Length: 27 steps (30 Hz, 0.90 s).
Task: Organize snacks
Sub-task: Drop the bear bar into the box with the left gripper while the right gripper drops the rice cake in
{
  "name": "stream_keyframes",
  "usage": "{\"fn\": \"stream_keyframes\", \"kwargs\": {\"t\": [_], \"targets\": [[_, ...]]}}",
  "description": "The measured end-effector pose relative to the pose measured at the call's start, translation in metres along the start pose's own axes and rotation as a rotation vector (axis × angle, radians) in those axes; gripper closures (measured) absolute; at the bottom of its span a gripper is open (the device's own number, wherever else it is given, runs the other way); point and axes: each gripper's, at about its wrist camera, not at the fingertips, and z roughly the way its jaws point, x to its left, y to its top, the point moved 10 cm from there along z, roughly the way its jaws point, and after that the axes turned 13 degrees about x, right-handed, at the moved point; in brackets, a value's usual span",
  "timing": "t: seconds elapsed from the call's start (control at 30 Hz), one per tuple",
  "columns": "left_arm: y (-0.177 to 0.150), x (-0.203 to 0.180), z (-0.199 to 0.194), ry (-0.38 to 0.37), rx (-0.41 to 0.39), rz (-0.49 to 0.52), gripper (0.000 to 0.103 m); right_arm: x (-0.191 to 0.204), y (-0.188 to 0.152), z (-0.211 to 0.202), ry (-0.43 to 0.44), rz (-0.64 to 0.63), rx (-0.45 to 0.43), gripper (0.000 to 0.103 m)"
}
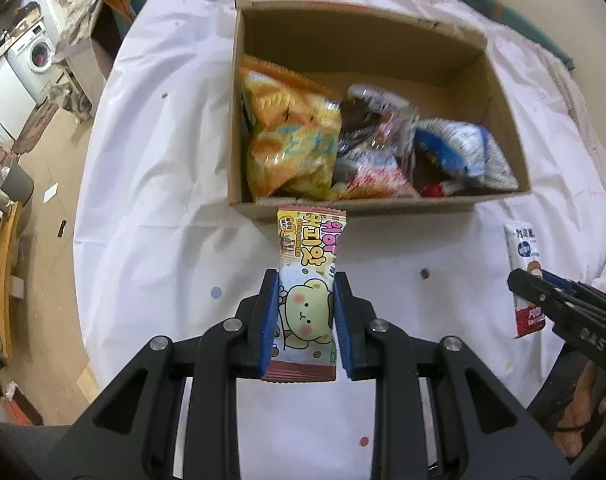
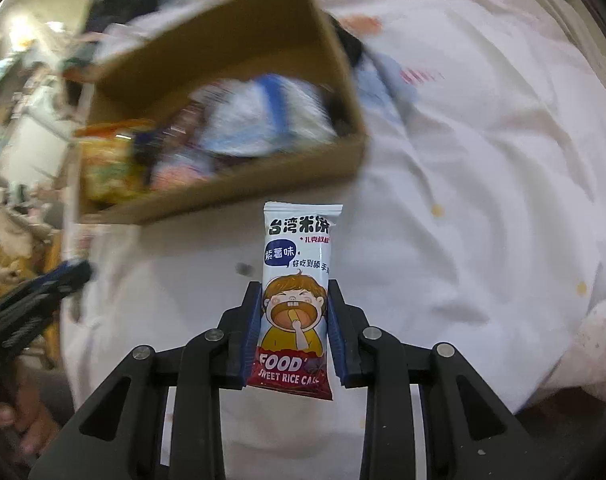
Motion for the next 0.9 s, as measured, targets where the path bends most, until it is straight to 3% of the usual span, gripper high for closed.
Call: {"fn": "stream_keyframes", "kwargs": {"t": [0.2,0.3,0.43,0.67,0.77,0.9], "targets": [[0.025,-0.026,-0.047,-0.086,-0.100,0.073,0.080,0.042,0.036,-0.044,0.066,-0.111,-0.127,0.071],[0.046,-0.032,-0.059,-0.121,-0.103,0.065,0.080,0.058,0.057,-0.060,0.078,-0.140,-0.156,0.071],[0.083,-0.035,-0.068,-0.096,-0.142,0.058,0.080,0.071,0.088,-0.060,0.105,-0.142,-0.163,0.071],[0.120,-0.037,-0.030,-0.093,-0.096,0.060,0.080,0.071,0.137,-0.049,0.121,-0.135,-0.203,0.071],[0.117,-0.037,-0.011,-0.109,-0.082,0.049,0.080,0.062,0.138,-0.032,0.167,-0.110,-0.194,0.071],[0.111,-0.045,0.006,-0.104,-0.056,0.080,0.080,0.054,0.134,-0.004,0.164,-0.086,-0.141,0.071]]}}
